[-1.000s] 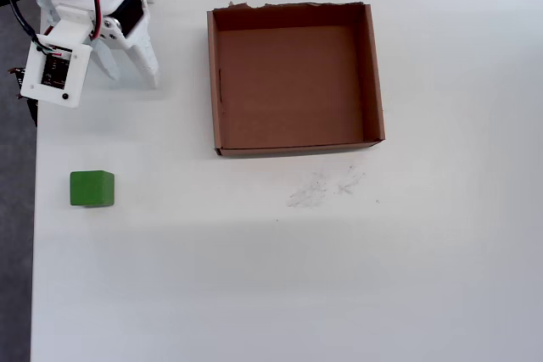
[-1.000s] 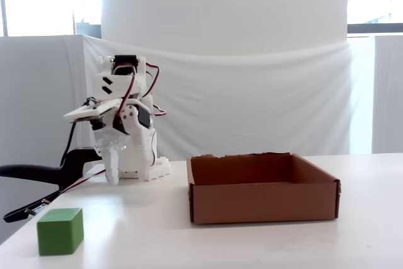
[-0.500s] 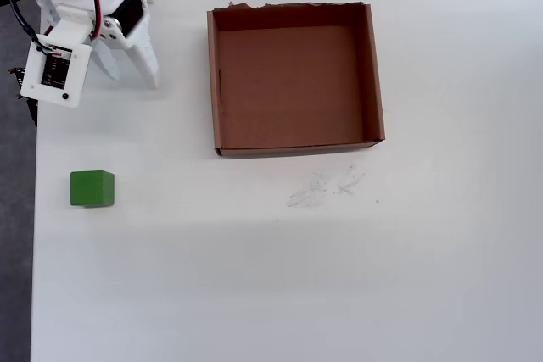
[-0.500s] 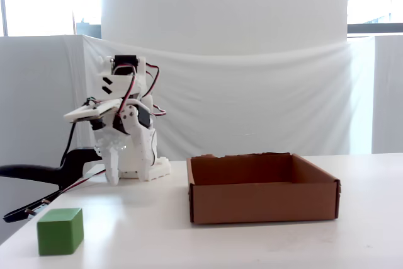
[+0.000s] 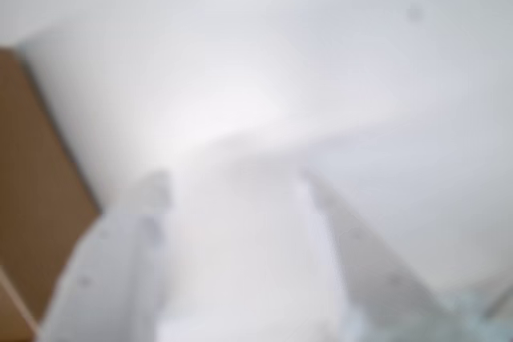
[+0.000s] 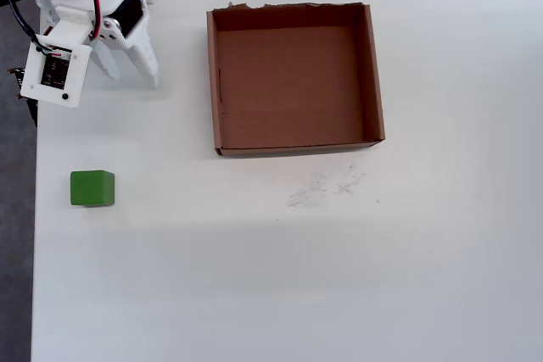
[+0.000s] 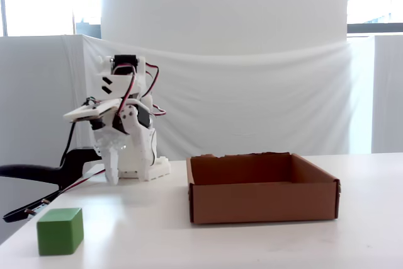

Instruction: Grasp a green cube and put it in a box.

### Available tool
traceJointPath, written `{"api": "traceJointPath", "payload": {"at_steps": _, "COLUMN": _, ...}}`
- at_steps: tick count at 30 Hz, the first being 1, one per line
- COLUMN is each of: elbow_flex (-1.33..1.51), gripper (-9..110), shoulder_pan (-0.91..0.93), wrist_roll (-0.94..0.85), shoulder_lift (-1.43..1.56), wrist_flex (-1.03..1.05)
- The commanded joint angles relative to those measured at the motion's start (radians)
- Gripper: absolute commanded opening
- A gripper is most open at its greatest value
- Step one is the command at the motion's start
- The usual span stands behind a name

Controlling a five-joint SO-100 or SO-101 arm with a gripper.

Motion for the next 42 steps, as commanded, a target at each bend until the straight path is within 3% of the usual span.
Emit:
{"api": "traceJointPath", "payload": {"at_steps": 1, "elbow_flex": -0.005, "gripper": 21, "shoulder_pan": 0.005, "wrist_roll": 0.005, "shoulder_lift": -0.009, "wrist_flex": 0.008}}
{"api": "traceJointPath", "payload": {"at_steps": 33, "elbow_flex": -0.005, "gripper": 21, "shoulder_pan": 0.048, "wrist_roll": 0.005, "shoulder_lift": -0.009, "wrist_flex": 0.008}}
{"api": "traceJointPath", "payload": {"at_steps": 42, "elbow_flex": -0.006, "gripper": 16, "shoulder_pan": 0.038, "wrist_roll": 0.005, "shoulder_lift": -0.015, "wrist_flex": 0.008}}
